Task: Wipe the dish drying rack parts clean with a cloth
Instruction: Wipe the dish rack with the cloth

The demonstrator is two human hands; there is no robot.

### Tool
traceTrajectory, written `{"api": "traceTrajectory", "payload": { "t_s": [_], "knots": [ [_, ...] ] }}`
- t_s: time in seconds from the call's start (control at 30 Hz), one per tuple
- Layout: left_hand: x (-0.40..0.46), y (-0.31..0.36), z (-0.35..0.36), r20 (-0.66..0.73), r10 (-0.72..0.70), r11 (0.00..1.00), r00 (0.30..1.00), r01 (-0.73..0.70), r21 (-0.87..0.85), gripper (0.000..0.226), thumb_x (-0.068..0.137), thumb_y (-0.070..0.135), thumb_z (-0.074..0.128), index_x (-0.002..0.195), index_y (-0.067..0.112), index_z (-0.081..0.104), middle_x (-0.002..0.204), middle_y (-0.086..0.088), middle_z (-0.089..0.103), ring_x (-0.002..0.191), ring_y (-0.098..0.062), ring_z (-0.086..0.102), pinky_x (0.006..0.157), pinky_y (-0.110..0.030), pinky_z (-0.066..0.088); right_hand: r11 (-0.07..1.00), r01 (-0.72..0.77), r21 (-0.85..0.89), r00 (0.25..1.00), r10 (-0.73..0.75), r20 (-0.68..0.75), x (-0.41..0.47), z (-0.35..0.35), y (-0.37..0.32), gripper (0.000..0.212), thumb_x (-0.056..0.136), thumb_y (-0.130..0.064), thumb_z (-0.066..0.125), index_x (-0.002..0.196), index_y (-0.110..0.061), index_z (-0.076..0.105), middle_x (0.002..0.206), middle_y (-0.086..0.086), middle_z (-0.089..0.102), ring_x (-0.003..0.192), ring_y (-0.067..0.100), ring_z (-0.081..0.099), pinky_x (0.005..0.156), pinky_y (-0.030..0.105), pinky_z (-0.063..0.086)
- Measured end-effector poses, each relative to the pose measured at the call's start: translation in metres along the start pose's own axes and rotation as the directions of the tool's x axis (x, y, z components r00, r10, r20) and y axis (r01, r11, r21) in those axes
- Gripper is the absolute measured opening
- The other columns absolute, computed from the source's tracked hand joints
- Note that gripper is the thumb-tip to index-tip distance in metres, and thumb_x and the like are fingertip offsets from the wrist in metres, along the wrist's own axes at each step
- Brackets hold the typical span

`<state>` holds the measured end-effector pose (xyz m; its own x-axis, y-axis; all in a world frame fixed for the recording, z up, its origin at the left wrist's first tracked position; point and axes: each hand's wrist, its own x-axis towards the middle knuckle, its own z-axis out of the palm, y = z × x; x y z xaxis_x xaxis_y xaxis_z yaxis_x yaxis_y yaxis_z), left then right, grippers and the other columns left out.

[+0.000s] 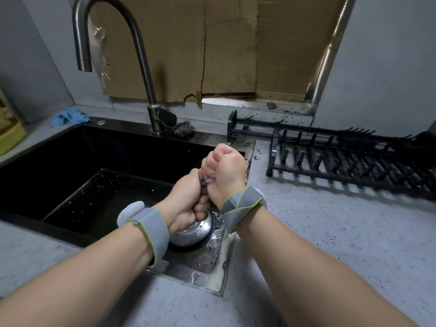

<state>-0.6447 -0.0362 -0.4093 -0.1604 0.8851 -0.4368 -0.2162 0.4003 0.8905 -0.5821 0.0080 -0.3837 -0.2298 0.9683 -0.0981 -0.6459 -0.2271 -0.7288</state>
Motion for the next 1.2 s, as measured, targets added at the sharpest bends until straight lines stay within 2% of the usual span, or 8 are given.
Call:
{"api": "traceTrajectory", "payload": {
  "t_s": [0.17, 0.3, 0.5, 0.63, 0.8, 0.97, 1.03, 1.2],
  "knots": [
    [0.006, 0.008, -0.002, 0.05, 0.002, 1.0, 0.999, -0.002, 0.013, 0.039, 0.092, 0.032, 0.04, 0.056, 0.024, 0.024, 0.048, 0.001, 0.019, 0.037, -0.01, 0.011, 0.044, -0.013, 0.01, 0.998, 0.051, 0.037, 0.998, -0.052, 0.03, 0.002, 0.001, -0.003, 0.044, 0.066, 0.016, 0.015, 0.045, -0.017, 0.034, 0.042, -0.001, 0.025, 0.039, 0.009, 0.018, 0.046, 0.017, 0.01],
    [0.015, 0.023, 0.005, -0.053, 0.112, 0.991, 0.992, -0.108, 0.077, 0.032, 0.09, 0.029, 0.048, 0.059, 0.022, 0.04, 0.051, 0.001, 0.032, 0.041, -0.012, 0.019, 0.046, -0.018, 0.015, 0.985, 0.039, -0.17, 0.999, -0.039, 0.003, 0.011, -0.007, -0.014, 0.037, 0.074, 0.02, 0.029, 0.072, -0.01, 0.051, 0.062, 0.006, 0.051, 0.051, 0.018, 0.044, 0.043, 0.018, 0.032],
    [0.017, 0.038, 0.054, -0.091, 0.266, 0.955, 0.96, -0.249, 0.163, 0.037, 0.101, 0.036, 0.043, 0.071, 0.018, 0.055, 0.052, -0.004, 0.046, 0.044, -0.017, 0.037, 0.051, -0.024, 0.024, 0.9, -0.026, -0.435, 0.997, 0.052, 0.048, 0.001, -0.057, -0.06, 0.027, 0.088, -0.007, 0.065, 0.112, -0.018, 0.06, 0.098, 0.003, 0.065, 0.082, 0.016, 0.06, 0.077, 0.033, 0.046],
    [0.016, 0.03, 0.108, 0.073, 0.305, 0.89, 0.95, -0.312, 0.334, 0.037, 0.104, 0.034, 0.036, 0.083, 0.015, 0.059, 0.063, -0.01, 0.059, 0.051, -0.023, 0.052, 0.051, -0.027, 0.036, 0.912, -0.002, -0.41, 0.999, -0.016, -0.04, -0.018, -0.105, -0.097, 0.033, 0.087, 0.009, 0.06, 0.114, -0.009, 0.058, 0.093, 0.016, 0.062, 0.066, 0.02, 0.06, 0.063, 0.036, 0.052],
    [0.028, 0.014, 0.149, 0.171, 0.497, 0.519, 0.851, -0.449, 0.728, 0.027, 0.1, 0.039, 0.043, 0.095, 0.017, 0.058, 0.09, -0.003, 0.066, 0.09, -0.027, 0.061, 0.085, -0.041, 0.051, 0.86, 0.043, -0.509, 0.974, -0.15, -0.172, -0.039, -0.174, -0.158, 0.033, 0.086, 0.015, 0.051, 0.104, -0.009, 0.063, 0.093, 0.014, 0.065, 0.069, 0.019, 0.064, 0.055, 0.027, 0.053],
    [0.047, 0.015, 0.183, 0.473, 0.735, -0.125, 0.487, -0.587, 0.8, 0.017, 0.091, 0.025, 0.051, 0.096, 0.014, 0.063, 0.091, -0.005, 0.059, 0.088, -0.029, 0.054, 0.075, -0.04, 0.045, 0.717, -0.023, -0.697, 0.947, -0.208, -0.246, -0.061, -0.233, -0.218, 0.033, 0.081, 0.011, 0.038, 0.099, -0.002, 0.062, 0.06, 0.009, 0.061, 0.041, 0.017, 0.055, 0.039, 0.02, 0.041],
    [0.056, 0.016, 0.204, 0.558, 0.739, -0.292, 0.377, -0.568, 0.77, 0.027, 0.086, 0.031, 0.047, 0.096, 0.013, 0.064, 0.091, -0.007, 0.059, 0.086, -0.033, 0.055, 0.072, -0.04, 0.043, 0.621, -0.042, -0.783, 0.925, -0.271, -0.265, -0.063, -0.251, -0.238, 0.03, 0.08, 0.008, 0.04, 0.099, 0.001, 0.062, 0.058, 0.011, 0.061, 0.044, 0.024, 0.055, 0.038, 0.02, 0.038],
    [0.065, 0.01, 0.273, 0.717, 0.558, -0.458, 0.418, -0.565, 0.686, 0.037, 0.094, 0.044, 0.055, 0.12, 0.018, 0.058, 0.119, -0.003, 0.058, 0.113, -0.029, 0.051, 0.093, -0.043, 0.038, 0.4, -0.1, -0.911, 0.855, -0.433, -0.284, -0.062, -0.277, -0.275, 0.029, 0.065, -0.026, 0.049, 0.088, -0.02, 0.067, 0.077, 0.008, 0.071, 0.073, 0.032, 0.065, 0.058, 0.032, 0.047]
  ]
}}
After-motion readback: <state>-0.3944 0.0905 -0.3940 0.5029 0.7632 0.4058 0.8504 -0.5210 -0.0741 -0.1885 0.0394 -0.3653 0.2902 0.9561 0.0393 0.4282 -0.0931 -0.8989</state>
